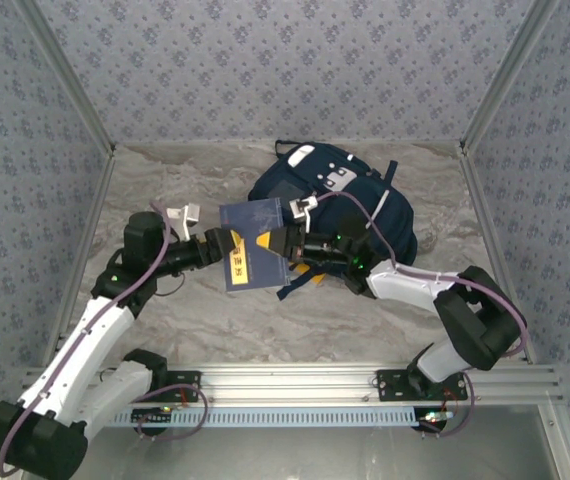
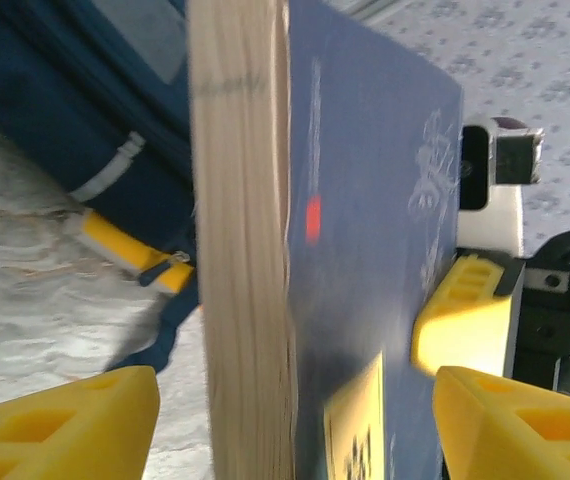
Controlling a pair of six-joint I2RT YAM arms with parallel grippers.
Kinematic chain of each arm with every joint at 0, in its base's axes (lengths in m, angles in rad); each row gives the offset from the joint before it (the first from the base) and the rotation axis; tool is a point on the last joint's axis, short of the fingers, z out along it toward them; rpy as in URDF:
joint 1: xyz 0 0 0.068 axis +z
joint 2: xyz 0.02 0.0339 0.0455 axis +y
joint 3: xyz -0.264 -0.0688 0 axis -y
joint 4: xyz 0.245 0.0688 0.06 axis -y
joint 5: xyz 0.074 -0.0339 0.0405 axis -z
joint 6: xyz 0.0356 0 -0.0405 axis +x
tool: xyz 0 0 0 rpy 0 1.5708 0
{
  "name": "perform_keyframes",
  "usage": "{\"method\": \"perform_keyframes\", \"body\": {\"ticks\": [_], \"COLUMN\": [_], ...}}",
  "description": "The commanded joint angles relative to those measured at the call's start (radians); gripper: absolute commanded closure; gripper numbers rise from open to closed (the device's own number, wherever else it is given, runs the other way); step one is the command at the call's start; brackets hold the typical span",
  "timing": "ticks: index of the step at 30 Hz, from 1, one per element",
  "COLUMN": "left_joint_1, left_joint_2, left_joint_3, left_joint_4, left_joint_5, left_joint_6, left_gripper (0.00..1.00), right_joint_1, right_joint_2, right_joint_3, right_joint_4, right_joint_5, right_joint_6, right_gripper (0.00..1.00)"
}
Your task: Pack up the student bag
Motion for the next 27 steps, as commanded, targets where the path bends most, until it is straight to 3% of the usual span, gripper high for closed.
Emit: {"method": "perform_keyframes", "body": {"ticks": [1,5,10,13,14,16,18,22,27], "left_joint_1": [-0.002,-0.003,-0.002,-0.003,-0.003,-0.002,-0.005,-0.013,-0.086], "left_joint_2": [0.0,-0.004,-0.021,-0.036,-0.042,-0.07,-0.11,-0.166,-0.189], "left_joint_3": [-0.017,-0.035,-0.065,-0.067,-0.071,-0.089,-0.141,-0.222,-0.246], "left_joint_4": [0.174,0.255,0.335,0.344,0.348,0.388,0.497,0.658,0.7], "left_joint_5": [0.115,0.149,0.158,0.147,0.137,0.076,-0.023,-0.243,-0.492], "left_joint_6": [-0.064,-0.109,-0.165,-0.171,-0.175,-0.228,-0.334,-0.52,-0.635], "left_gripper": [0.32,0.49,0.85,1.0,1.0,1.0,1.0,1.0,1.0], "right_joint_1": [0.012,0.01,-0.002,-0.006,-0.007,-0.01,-0.009,0.032,0.097], "right_joint_2": [-0.037,-0.061,-0.119,-0.165,-0.181,-0.235,-0.305,-0.429,-0.447], "right_joint_3": [0.007,0.0,0.0,0.009,0.012,0.006,-0.021,-0.135,-0.239], "right_joint_4": [0.094,0.045,-0.095,-0.215,-0.262,-0.398,-0.475,-0.408,-0.172], "right_joint_5": [-0.076,-0.068,-0.016,0.026,0.05,0.149,0.299,0.524,0.638], "right_joint_6": [0.001,-0.026,-0.099,-0.161,-0.184,-0.237,-0.277,-0.277,-0.168], "right_gripper": [1.0,1.0,1.0,1.0,0.96,0.67,0.49,0.3,0.06]}}
